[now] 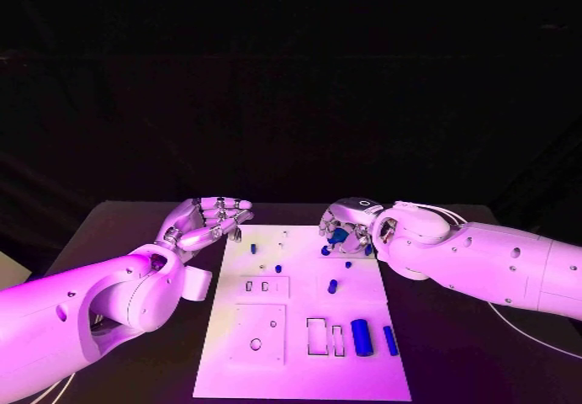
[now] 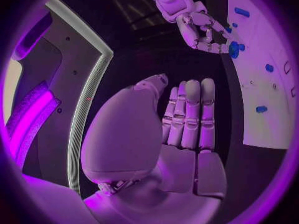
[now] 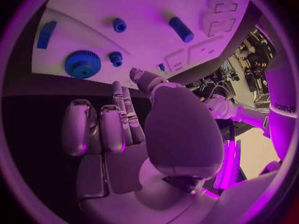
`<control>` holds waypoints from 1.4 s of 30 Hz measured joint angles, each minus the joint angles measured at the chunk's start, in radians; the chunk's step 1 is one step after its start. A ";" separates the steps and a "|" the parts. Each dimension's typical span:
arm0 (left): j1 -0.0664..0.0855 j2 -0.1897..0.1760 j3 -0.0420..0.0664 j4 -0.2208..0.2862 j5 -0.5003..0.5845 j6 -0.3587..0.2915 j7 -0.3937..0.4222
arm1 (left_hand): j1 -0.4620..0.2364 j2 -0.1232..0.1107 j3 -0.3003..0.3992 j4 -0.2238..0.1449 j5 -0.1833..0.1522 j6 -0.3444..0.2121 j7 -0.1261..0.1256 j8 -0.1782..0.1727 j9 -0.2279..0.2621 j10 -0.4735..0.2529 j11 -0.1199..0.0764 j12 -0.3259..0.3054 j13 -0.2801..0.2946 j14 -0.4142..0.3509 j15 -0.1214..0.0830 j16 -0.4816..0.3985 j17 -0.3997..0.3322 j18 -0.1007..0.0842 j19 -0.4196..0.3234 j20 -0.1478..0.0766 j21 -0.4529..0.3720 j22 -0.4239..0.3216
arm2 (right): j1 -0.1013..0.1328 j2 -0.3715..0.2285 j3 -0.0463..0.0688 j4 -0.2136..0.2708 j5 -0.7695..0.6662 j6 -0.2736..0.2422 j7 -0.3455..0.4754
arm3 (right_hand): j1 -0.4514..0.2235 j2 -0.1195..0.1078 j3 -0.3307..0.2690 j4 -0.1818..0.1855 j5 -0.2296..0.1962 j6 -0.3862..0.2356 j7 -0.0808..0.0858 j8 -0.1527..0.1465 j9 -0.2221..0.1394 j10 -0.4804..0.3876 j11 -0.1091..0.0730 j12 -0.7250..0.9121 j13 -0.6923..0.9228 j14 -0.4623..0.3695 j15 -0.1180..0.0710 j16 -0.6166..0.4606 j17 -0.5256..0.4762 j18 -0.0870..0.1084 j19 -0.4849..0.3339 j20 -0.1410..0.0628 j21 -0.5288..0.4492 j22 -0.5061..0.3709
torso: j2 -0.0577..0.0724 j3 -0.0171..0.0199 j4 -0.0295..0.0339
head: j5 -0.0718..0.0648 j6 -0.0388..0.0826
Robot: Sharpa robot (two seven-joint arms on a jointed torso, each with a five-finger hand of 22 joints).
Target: Assemble the parts on the task board
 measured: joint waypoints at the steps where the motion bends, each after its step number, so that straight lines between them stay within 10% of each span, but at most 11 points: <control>1: 0.000 -0.001 0.000 0.001 0.000 0.000 0.000 | 0.000 0.000 0.000 0.000 0.000 -0.002 0.002 0.000 0.000 0.000 0.000 0.000 0.000 0.000 0.000 0.002 0.000 0.000 0.006 -0.001 0.005 0.006 | 0.000 0.001 0.000 -0.002 -0.004 0.002 -0.003 | 0.000 0.000 -0.001 0.000 0.000 0.000 0.000 0.000 0.000 0.000 0.000 0.000 0.000 0.000 0.000 0.000 0.000 0.000 0.000 0.000 0.000 0.000 | 0.001 0.0001 0.0010 | 0.000 0.000; 42: 0.001 -0.017 0.000 0.002 -0.003 0.000 -0.011 | -0.008 0.000 0.007 -0.001 0.000 -0.016 0.002 0.000 0.005 -0.028 0.009 0.000 0.002 -0.004 0.004 0.010 -0.001 0.000 0.023 0.002 0.040 0.042 | -0.021 0.035 0.000 -0.046 -0.061 0.052 -0.053 | 0.006 0.032 0.048 0.027 -0.004 0.037 -0.015 0.018 0.037 0.027 -0.016 0.000 0.030 0.003 -0.004 0.037 0.021 -0.011 0.027 0.002 0.063 0.089 | 0.031 -0.0013 0.0175 | -0.005 -0.004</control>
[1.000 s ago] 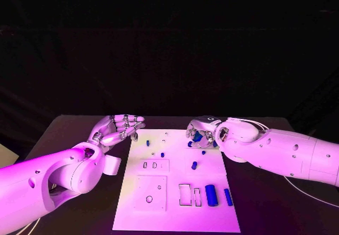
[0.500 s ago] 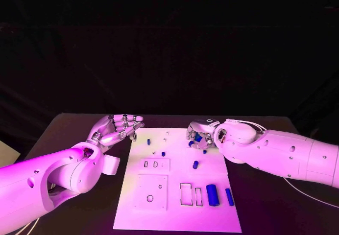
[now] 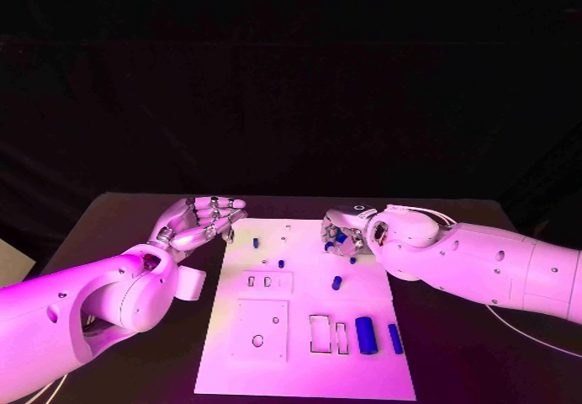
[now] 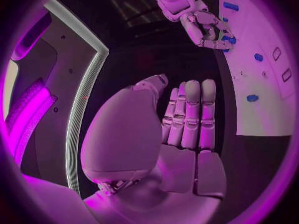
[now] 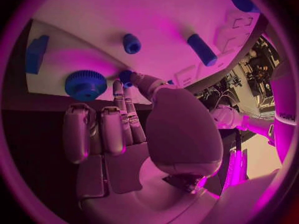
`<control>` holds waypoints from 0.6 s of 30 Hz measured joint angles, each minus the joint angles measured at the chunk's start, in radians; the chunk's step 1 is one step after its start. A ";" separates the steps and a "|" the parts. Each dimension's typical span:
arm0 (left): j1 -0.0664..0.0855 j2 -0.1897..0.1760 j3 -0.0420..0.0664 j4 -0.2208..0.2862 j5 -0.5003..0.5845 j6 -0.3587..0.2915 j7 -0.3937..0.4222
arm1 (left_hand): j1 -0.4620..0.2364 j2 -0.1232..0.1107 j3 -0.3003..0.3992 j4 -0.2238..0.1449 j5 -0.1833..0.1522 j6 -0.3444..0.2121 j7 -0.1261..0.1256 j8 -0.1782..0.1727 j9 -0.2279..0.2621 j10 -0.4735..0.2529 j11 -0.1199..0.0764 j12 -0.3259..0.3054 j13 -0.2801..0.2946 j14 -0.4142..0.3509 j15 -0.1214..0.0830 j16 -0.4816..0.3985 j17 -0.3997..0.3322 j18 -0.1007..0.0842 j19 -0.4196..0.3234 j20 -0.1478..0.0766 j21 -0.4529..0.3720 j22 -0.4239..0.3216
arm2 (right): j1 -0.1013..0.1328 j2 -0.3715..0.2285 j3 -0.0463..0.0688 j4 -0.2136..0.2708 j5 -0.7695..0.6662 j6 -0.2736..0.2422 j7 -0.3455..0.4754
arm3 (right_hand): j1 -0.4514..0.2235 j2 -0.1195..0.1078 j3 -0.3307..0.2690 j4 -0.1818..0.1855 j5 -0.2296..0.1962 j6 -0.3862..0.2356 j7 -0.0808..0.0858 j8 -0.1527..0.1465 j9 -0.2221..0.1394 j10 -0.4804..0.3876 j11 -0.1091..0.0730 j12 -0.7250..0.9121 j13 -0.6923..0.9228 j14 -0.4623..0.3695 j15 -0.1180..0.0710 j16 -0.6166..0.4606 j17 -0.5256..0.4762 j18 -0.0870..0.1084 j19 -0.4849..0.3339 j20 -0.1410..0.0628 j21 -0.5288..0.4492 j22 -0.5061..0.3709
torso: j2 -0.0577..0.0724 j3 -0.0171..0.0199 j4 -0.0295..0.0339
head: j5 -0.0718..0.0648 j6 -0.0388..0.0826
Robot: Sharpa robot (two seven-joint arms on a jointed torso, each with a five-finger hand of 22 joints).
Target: Assemble the parts on the task board
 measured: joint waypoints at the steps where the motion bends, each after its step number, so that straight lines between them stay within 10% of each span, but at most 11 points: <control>1: 0.000 0.000 0.000 0.000 0.000 0.000 0.000 | 0.000 0.000 0.000 0.000 0.000 0.000 0.000 0.000 0.000 -0.001 0.001 0.000 0.000 0.000 0.000 0.000 0.000 0.000 0.000 0.000 0.000 0.001 | 0.000 0.000 0.000 0.000 0.000 0.000 0.000 | 0.000 0.000 0.004 -0.004 0.000 0.003 -0.003 0.002 0.002 0.005 -0.001 0.000 0.001 -0.002 -0.002 0.000 0.000 0.000 0.001 -0.001 0.002 0.000 | 0.000 -0.0002 0.0000 | 0.000 0.000; 18: 0.000 -0.001 0.000 -0.002 0.000 0.000 -0.001 | -0.004 0.004 0.003 0.003 0.000 0.000 0.000 0.000 0.001 -0.005 -0.002 0.000 0.000 0.000 0.000 0.000 -0.001 0.000 0.004 -0.004 0.004 0.006 | -0.003 0.010 -0.001 0.013 -0.023 -0.103 -0.010 | 0.033 0.033 0.088 -0.067 -0.062 0.046 -0.007 0.033 0.043 0.047 0.010 0.009 0.013 -0.004 -0.018 0.010 0.001 -0.013 0.014 -0.015 0.042 0.000 | 0.003 -0.0021 -0.0007 | 0.002 0.006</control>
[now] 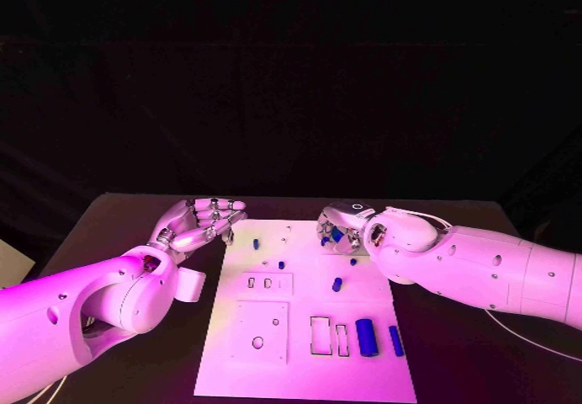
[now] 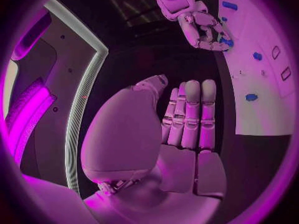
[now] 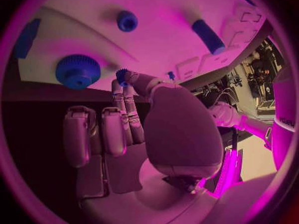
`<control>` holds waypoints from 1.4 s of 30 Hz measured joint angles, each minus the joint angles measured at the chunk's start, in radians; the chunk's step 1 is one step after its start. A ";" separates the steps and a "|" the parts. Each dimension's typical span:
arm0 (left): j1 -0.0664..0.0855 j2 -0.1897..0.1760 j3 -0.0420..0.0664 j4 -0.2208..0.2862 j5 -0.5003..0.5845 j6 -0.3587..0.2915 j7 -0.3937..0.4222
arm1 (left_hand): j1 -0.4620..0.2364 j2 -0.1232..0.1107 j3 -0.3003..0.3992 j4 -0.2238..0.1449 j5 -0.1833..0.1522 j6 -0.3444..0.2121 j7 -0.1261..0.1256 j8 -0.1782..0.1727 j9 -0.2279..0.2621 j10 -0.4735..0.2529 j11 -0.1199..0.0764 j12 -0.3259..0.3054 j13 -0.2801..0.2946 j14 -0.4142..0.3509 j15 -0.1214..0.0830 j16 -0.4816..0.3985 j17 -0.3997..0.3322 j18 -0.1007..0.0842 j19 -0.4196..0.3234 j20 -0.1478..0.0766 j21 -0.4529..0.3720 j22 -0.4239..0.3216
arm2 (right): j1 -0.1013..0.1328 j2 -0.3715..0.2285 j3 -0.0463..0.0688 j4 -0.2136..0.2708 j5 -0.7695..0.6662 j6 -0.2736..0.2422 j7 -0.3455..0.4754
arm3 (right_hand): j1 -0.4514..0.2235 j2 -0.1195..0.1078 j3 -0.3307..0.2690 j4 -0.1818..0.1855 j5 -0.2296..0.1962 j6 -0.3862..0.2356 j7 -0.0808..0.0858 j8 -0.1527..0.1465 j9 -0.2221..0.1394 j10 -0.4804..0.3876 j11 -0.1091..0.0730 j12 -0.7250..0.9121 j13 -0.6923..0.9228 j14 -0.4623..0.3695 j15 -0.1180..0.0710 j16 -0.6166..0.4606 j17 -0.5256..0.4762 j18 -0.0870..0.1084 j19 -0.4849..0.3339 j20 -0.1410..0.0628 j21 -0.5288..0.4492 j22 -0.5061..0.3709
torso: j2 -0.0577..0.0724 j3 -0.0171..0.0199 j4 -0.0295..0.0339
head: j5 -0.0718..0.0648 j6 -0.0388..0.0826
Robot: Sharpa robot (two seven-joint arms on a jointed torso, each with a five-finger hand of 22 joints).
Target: Assemble the parts on the task board
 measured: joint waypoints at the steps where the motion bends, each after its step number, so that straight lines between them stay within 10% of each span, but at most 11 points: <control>1: 0.000 0.000 0.000 0.000 0.000 0.000 0.000 | 0.000 0.000 0.000 0.000 0.000 0.000 0.000 0.000 0.000 0.000 0.000 0.000 0.000 0.000 0.000 0.000 0.000 0.000 0.000 0.000 0.000 0.000 | 0.000 0.003 0.001 0.000 -0.001 -0.013 -0.002 | 0.000 0.000 0.000 0.000 0.002 0.000 0.000 0.000 0.001 0.000 0.000 0.000 0.000 0.000 0.000 0.004 0.000 0.000 0.000 0.000 0.001 0.000 | 0.000 0.0000 0.0000 | 0.000 0.001; 19: 0.000 0.005 0.000 -0.003 0.001 0.000 0.001 | 0.000 0.000 0.003 -0.003 0.000 0.000 0.000 0.000 0.001 0.000 0.000 0.000 0.001 0.000 0.000 0.006 -0.001 0.000 0.004 0.004 0.004 0.004 | 0.004 0.149 0.008 -0.085 -0.018 -0.169 -0.055 | 0.000 0.000 0.003 -0.009 0.002 0.000 0.000 0.000 0.003 0.003 0.003 0.000 0.000 0.000 0.000 0.004 0.002 0.000 0.003 -0.003 0.009 0.000 | 0.005 -0.0026 0.0051 | 0.012 0.013; 42: 0.001 0.008 0.000 0.000 0.001 0.002 0.000 | 0.000 0.000 0.003 -0.003 0.000 -0.004 -0.004 0.000 0.002 0.000 0.000 0.000 0.001 0.000 0.000 0.006 -0.001 0.000 0.004 0.003 0.007 0.006 | -0.005 0.241 0.003 -0.181 -0.044 -0.193 -0.100 | 0.000 0.000 0.003 -0.014 0.009 0.000 0.000 0.000 0.006 0.003 0.003 0.000 0.000 0.000 0.000 0.004 0.001 0.000 0.003 -0.003 0.009 0.000 | 0.007 -0.0020 0.0045 | 0.027 0.006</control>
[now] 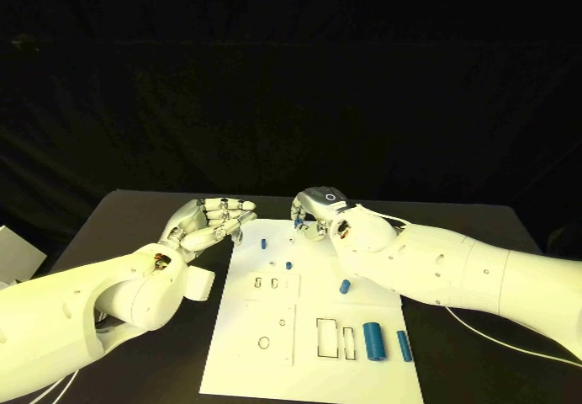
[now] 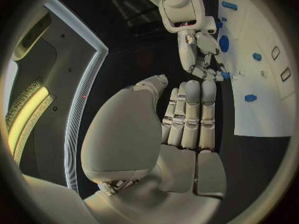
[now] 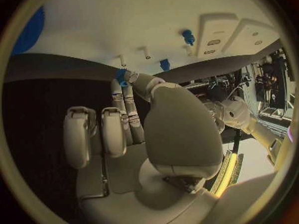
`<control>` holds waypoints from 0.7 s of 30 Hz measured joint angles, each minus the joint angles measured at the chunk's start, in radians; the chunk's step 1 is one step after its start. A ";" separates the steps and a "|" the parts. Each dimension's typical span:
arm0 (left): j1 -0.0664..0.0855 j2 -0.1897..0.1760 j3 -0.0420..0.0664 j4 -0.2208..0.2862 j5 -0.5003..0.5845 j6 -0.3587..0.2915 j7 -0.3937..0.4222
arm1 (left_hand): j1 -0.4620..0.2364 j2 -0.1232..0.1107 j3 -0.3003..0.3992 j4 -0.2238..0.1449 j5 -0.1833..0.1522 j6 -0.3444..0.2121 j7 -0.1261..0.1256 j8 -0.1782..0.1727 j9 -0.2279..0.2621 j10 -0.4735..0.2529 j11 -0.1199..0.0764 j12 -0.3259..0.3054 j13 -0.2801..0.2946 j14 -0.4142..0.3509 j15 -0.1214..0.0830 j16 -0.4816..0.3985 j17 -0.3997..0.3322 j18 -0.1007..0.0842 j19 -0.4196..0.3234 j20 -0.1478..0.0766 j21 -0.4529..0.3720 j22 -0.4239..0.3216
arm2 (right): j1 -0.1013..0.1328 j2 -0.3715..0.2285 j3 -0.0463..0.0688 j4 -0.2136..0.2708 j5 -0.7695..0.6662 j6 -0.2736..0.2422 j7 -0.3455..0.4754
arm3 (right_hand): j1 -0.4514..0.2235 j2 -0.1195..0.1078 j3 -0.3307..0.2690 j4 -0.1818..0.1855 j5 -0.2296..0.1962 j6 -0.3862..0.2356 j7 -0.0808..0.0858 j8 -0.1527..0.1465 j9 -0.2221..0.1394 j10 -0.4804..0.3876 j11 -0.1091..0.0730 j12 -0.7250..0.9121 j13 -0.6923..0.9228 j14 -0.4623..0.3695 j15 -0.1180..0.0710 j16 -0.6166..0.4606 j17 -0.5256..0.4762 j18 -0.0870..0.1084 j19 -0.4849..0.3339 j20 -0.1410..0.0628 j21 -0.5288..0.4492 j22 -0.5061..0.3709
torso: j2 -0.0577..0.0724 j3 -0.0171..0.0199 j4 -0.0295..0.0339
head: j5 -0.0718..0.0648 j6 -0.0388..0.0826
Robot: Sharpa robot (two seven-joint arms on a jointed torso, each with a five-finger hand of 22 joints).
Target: Assemble the parts on the task board
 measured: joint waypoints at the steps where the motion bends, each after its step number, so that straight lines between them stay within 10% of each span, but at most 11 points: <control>1: 0.000 0.000 0.000 0.000 0.000 0.000 0.000 | 0.000 0.000 0.000 0.000 0.000 0.000 0.000 0.000 0.000 0.000 0.000 0.000 0.000 0.000 0.000 0.000 0.000 0.000 0.000 0.000 0.000 0.000 | 0.000 0.002 0.000 -0.002 -0.001 0.001 -0.001 | 0.000 0.000 0.000 0.000 0.000 0.000 0.000 0.000 0.000 0.000 0.000 0.000 0.000 0.000 0.000 0.000 0.000 0.000 0.000 0.000 0.000 0.000 | 0.000 0.0000 0.0000 | 0.000 0.000; 21: 0.002 -0.001 0.000 0.001 0.000 0.001 -0.001 | 0.000 0.000 0.003 -0.003 0.000 0.000 0.000 0.000 0.001 -0.004 0.004 0.000 0.000 0.000 0.000 0.000 -0.001 0.000 0.000 0.000 0.004 0.004 | -0.014 0.023 -0.004 -0.025 -0.002 0.022 0.002 | 0.000 0.000 -0.003 -0.002 -0.002 0.000 0.000 0.000 0.003 0.000 0.000 0.000 0.000 0.000 0.000 -0.001 -0.003 0.000 0.000 0.000 0.000 0.000 | 0.000 -0.0005 -0.0026 | 0.011 -0.008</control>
